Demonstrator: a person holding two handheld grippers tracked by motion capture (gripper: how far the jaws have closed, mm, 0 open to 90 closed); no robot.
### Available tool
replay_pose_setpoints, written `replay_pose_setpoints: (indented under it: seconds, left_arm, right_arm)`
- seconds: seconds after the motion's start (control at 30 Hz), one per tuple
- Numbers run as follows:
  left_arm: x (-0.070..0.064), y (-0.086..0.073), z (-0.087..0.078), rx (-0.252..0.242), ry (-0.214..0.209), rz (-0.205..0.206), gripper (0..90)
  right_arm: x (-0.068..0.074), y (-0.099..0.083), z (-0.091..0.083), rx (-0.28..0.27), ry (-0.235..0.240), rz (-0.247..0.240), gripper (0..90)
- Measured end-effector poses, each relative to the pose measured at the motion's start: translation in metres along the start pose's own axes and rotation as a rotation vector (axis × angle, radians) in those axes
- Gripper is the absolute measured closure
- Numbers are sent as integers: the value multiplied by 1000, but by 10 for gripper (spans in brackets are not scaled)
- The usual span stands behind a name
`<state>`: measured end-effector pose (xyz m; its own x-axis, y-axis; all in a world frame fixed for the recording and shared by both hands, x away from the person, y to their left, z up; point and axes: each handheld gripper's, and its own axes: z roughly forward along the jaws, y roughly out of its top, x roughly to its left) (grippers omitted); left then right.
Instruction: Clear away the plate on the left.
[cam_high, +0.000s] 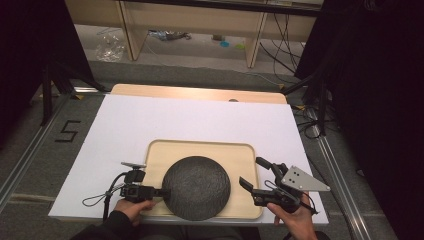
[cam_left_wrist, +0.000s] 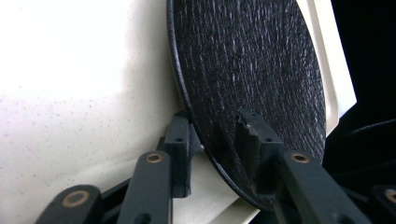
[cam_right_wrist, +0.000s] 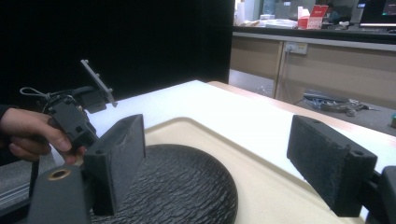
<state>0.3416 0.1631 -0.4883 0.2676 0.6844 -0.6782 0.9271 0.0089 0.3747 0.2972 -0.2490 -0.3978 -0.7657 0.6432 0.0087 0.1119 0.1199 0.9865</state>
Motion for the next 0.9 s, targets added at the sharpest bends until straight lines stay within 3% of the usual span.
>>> replay_pose_setpoints:
  seconds: [0.07, 0.2, 0.4, 0.43, 0.47, 0.53, 0.6, 0.67, 0.83, 0.9]
  left_arm:
    - [0, 1, -2, -18, 1, -11, 615]
    - [-2, 2, -5, -10, 11, 21, 572]
    - [-11, 4, -12, 3, 79, 102, 451]
    - [-13, 4, -12, -18, 90, 90, 425]
    - [-13, 4, -14, -15, 89, 111, 408]
    - [-15, 5, -15, -32, 86, 88, 383]
    - [-15, 5, -18, -33, 81, 101, 361]
    - [-18, 6, -19, -61, 97, 88, 330]
    - [-21, 7, -26, -102, 97, 125, 313]
    - [-22, 7, -28, -119, 83, 131, 299]
  right_arm:
    - [0, 0, 0, 0, -1, 0, 207]
    - [0, 0, 0, -1, 0, -5, 208]
    - [0, 0, 0, 2, -4, -2, 208]
    - [-1, 0, 0, 4, -5, -8, 208]
    - [-1, 0, 0, 5, -4, -7, 208]
    - [0, 0, 0, 4, -5, 2, 208]
    - [1, 0, -1, 21, 2, 9, 209]
    - [1, 0, -1, 20, 2, 7, 209]
    - [1, 0, -2, 30, 4, 19, 209]
    - [0, 0, -1, 11, -3, -7, 209]
